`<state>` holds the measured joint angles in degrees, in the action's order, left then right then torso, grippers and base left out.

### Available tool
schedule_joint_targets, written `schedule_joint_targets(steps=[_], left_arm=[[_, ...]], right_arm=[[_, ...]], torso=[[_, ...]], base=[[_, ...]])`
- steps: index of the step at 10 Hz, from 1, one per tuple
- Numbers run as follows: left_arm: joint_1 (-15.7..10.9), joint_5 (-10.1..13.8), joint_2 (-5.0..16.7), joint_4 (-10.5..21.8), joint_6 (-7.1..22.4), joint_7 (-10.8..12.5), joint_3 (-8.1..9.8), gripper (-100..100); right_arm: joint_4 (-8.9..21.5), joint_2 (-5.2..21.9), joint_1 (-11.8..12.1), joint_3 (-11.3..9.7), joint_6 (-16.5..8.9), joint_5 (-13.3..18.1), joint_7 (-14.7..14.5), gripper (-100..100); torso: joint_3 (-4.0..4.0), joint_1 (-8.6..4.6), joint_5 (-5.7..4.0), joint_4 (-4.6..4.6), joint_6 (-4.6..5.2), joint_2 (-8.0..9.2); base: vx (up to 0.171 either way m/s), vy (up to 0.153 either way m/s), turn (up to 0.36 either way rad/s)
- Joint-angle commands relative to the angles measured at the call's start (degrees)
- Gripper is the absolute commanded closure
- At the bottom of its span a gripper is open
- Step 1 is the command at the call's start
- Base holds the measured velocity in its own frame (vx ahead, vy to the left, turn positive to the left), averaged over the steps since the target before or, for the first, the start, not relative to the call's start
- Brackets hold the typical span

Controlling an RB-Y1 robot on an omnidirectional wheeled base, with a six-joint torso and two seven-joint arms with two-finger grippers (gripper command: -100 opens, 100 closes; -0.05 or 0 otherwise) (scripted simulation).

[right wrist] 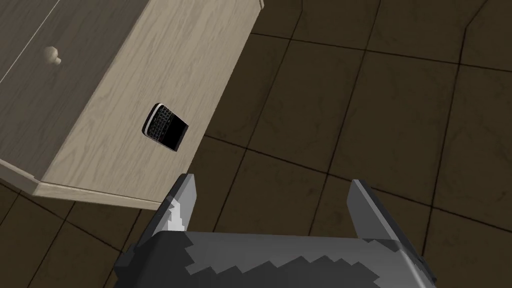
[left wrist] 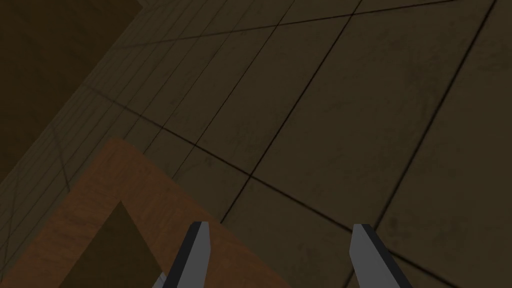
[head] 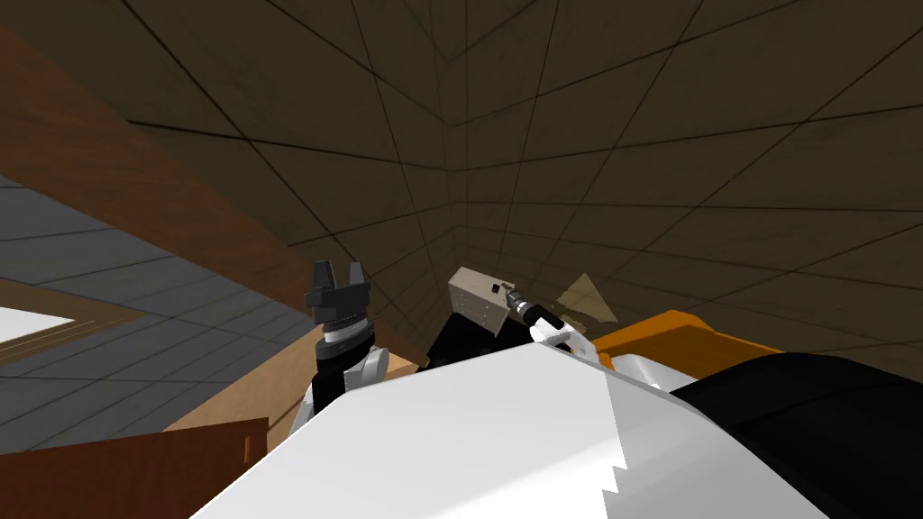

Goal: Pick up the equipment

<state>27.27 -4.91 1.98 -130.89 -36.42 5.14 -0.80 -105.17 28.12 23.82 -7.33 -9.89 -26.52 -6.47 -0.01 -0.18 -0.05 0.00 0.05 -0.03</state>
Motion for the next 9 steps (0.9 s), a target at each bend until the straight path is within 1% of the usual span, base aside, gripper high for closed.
schedule_joint_targets(steps=[1, 2, 3, 4, 5, 6, 7, 8, 9], left_arm=[[0.0, 0.0, 0.0, 0.0, 0.0, 0.0, 0.0, 0], [0.0, 0.0, 0.0, 0.0, 0.0, 0.0, -0.01, 0], [0.0, 0.0, 0.0, 0.0, 0.0, 0.0, 0.0, 0], [0.0, 0.0, 0.0, 0.0, 0.0, 0.0, -0.01, 0], [0.0, 0.0, 0.0, 0.0, 0.0, 0.0, 0.0, 0], [0.0, 0.0, 0.0, 0.0, 0.0, 0.0, 0.0, 0], [0.0, 0.0, 0.0, 0.0, 0.0, 0.0, 0.0, 0], [0.0, 0.0, 0.0, 0.0, 0.0, 0.0, 0.0, 0], [0.0, 0.0, 0.0, 0.0, 0.0, 0.0, 0.0, 0]], right_arm=[[2.9, 2.0, -1.1, -1.2, -2.9, -1.8, -0.8, -100], [3.2, 2.0, -1.1, -1.2, -3.1, -1.8, -0.8, -100], [5.6, 3.8, -1.9, -2.3, -5.1, -3.4, -1.5, -100], [7.9, 5.5, -2.7, -3.6, -6.5, -5.0, -2.1, -100], [8.4, 5.5, -2.7, -3.6, -6.9, -5.0, -2.1, -100], [10.4, 7.2, -3.5, -4.8, -8.7, -6.5, -2.7, -100], [11.1, 7.2, -3.5, -4.8, -8.7, -6.5, -2.7, -100], [12.9, 8.9, -4.4, -6.2, -10.3, -8.1, -3.3, -100], [13.8, 8.9, -4.4, -6.2, -10.3, -8.1, -3.3, -100]], torso=[[0.0, 0.0, 0.0, 0.0, 0.0, 0.0], [-0.01, 0.03, 0.0, 0.0, -0.05, -0.01], [-0.02, 0.04, 0.01, 0.0, 0.0, -0.03], [-0.04, 0.03, 0.01, -0.01, -0.05, -0.07], [-0.05, 0.01, 0.0, -0.02, -0.04, -0.08], [-0.05, 0.0, 0.01, -0.02, 0.01, -0.08], [-0.05, 0.01, 0.01, -0.02, -0.03, -0.1], [-0.06, 0.03, 0.01, -0.02, 0.01, -0.1], [-0.08, 0.04, 0.01, -0.02, -0.04, -0.15]], base=[[-0.016, -0.02, 0.241], [-0.009, -0.018, 0.131], [-0.004, -0.014, 0.27], [-0.001, -0.028, 0.382], [0.001, -0.029, 0.159], [0.004, -0.022, 0.264], [0.004, -0.022, 0.147], [0.013, -0.021, 0.286], [0.012, -0.023, 0.167]])
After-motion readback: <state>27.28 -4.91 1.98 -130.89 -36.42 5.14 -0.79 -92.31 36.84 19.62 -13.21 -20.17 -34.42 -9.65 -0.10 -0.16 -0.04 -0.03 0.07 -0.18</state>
